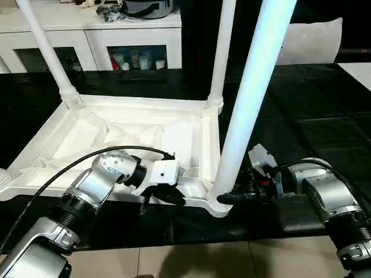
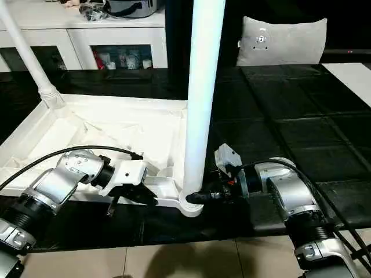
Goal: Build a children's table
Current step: Rotate leg to tighten
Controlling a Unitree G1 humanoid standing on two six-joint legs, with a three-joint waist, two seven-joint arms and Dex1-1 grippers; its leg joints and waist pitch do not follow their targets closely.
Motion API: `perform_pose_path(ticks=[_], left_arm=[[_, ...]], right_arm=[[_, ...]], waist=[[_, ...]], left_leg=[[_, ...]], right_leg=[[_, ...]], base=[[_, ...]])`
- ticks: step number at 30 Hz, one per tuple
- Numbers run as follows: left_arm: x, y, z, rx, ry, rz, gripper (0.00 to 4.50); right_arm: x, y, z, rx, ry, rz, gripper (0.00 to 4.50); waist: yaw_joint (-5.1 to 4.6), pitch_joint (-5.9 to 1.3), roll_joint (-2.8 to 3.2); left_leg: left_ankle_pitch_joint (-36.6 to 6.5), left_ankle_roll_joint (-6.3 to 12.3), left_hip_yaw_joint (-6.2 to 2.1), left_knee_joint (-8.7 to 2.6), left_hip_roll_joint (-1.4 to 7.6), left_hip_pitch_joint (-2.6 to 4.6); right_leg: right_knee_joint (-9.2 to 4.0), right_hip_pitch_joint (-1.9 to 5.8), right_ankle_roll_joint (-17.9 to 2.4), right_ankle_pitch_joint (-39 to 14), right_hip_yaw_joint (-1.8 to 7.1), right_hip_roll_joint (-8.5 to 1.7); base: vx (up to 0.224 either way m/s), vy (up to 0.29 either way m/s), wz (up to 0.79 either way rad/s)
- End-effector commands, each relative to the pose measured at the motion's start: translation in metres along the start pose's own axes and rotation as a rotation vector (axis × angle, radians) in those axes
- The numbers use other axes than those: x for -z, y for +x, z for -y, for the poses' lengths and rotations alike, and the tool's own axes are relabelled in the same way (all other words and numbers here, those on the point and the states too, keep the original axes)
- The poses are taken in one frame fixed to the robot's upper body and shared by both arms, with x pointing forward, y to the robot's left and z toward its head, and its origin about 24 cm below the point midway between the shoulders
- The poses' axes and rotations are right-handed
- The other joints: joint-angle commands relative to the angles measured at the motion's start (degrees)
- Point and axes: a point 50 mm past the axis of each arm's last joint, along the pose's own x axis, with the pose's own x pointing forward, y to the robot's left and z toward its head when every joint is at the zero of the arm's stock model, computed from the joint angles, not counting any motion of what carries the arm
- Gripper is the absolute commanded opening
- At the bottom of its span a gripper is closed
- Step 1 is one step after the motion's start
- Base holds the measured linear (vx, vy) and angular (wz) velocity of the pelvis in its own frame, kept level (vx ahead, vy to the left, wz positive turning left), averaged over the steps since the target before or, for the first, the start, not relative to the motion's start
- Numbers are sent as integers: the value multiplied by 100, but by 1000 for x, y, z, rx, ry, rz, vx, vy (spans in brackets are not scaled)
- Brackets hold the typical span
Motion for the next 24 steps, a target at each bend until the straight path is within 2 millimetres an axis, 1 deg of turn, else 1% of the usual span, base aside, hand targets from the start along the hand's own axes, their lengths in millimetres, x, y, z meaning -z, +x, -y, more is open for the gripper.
perform_pose_path(ticks=[1,2,3,4,5,6,8,9,10,11,12,13,14,15,16,17,18,19,20,21,22,24], left_arm=[[-6,9,1,30,-7,22,0],[-6,9,0,13,-17,33,0],[-7,9,-1,-7,-35,46,0],[-8,9,-3,-42,-69,59,0],[-9,9,-4,-52,-80,62,0],[-9,9,-5,-81,-111,73,0],[-11,11,-7,-137,-171,98,0],[-12,12,-7,-152,-184,105,0],[-12,12,-7,-152,-184,105,0],[-14,16,-8,-194,-223,121,0],[-15,17,-8,-205,-232,124,0],[-18,23,-10,-263,-279,133,0],[-19,25,-12,-285,-297,133,0],[-21,28,-15,-323,-318,134,0],[-23,31,-19,-368,-343,140,0],[-24,32,-21,-392,-355,144,0],[-25,33,-22,-413,-366,147,0],[-30,38,-28,-474,-397,159,0],[-31,38,-29,-482,-400,161,0],[-35,41,-31,-501,-404,168,0],[-35,41,-31,-502,-404,170,0],[-38,42,-32,-510,-396,164,0]], right_arm=[[-8,4,-2,-26,21,50,198],[-9,5,-1,-19,41,67,196],[-11,7,-1,0,50,83,195],[-11,10,2,52,64,86,195],[-11,10,2,69,66,86,195],[-11,14,5,129,76,89,195],[-11,22,13,271,110,102,195],[-10,25,16,310,122,106,195],[-10,25,16,310,122,106,195],[-10,31,21,406,154,109,195],[-10,32,23,431,162,109,195],[-9,39,31,573,202,110,195],[-9,41,35,631,215,110,195],[-7,43,40,708,251,113,195],[-6,45,44,776,285,119,195],[-6,47,46,802,300,121,195],[-5,48,47,824,312,123,195],[-6,53,49,874,331,144,195],[-7,55,49,877,330,152,195],[-9,58,49,881,323,172,195],[-9,58,49,878,319,175,230],[-13,63,46,851,296,208,265]], waist=[[-18,-354,-69],[-19,-354,-67],[-23,-353,-82],[-14,-349,-64],[-31,-343,-71],[-43,-333,-75],[-94,-313,-78],[-124,-313,-83],[-180,-311,-79],[-213,-316,-76],[-272,-317,-64],[-337,-322,-66],[-377,-320,-70],[-438,-314,-69],[-489,-315,-69],[-496,-323,-70],[-525,-322,-59],[-515,-327,-53],[-530,-333,-62],[-510,-335,-62],[-493,-336,-60],[-459,-341,-50]], left_leg=[[-451,484,12,-379,207,-77],[-437,482,10,-382,209,-75],[-430,490,13,-380,209,-76],[-434,481,11,-381,206,-71],[-437,452,12,-389,216,-73],[-499,403,12,-393,201,-68],[-589,279,12,-395,153,-69],[-604,242,9,-396,140,-80],[-654,215,-3,-397,122,-80],[-664,224,-7,-392,113,-93],[-611,214,-13,-399,138,-101],[-623,199,-21,-395,135,-99],[-585,184,-26,-401,139,-117],[-606,172,-26,-392,118,-101],[-596,195,-29,-383,98,-129],[-596,211,-22,-373,91,-115],[-574,243,-11,-365,88,-108],[-559,286,-10,-363,86,-97],[-519,308,-5,-363,92,-112],[-487,344,-11,-367,104,-106],[-452,388,-10,-368,107,-114],[-410,435,-11,-371,123,-109]], right_leg=[[-402,390,-577,-1950,385,-390],[-399,394,-574,-1946,386,-384],[-406,391,-555,-1964,385,-382],[-413,385,-531,-2021,384,-389],[-413,386,-515,-2036,390,-385],[-438,381,-472,-2171,381,-387],[-495,378,-326,-2517,349,-386],[-501,389,-281,-2577,335,-382],[-530,389,-201,-2682,314,-377],[-533,403,-169,-2696,303,-374],[-520,396,-196,-2574,316,-370],[-518,397,-225,-2521,310,-368],[-505,404,-257,-2463,312,-370],[-531,386,-263,-2519,297,-365],[-530,407,-266,-2536,292,-366],[-538,398,-263,-2536,294,-366],[-542,379,-308,-2506,301,-365],[-554,381,-310,-2487,299,-368],[-534,385,-331,-2412,307,-364],[-529,378,-357,-2330,308,-362],[-521,386,-364,-2256,316,-365],[-496,384,-406,-2105,331,-369]], base=[[0,0,0],[0,0,0],[0,0,0],[0,0,0],[0,0,0],[0,0,0],[0,0,0],[0,0,0],[0,0,0],[0,0,0],[0,0,0],[0,0,0],[0,0,0],[0,0,0],[0,0,0],[0,0,0],[0,0,0],[0,0,0],[0,0,0],[0,0,0],[0,0,0],[0,0,0]])
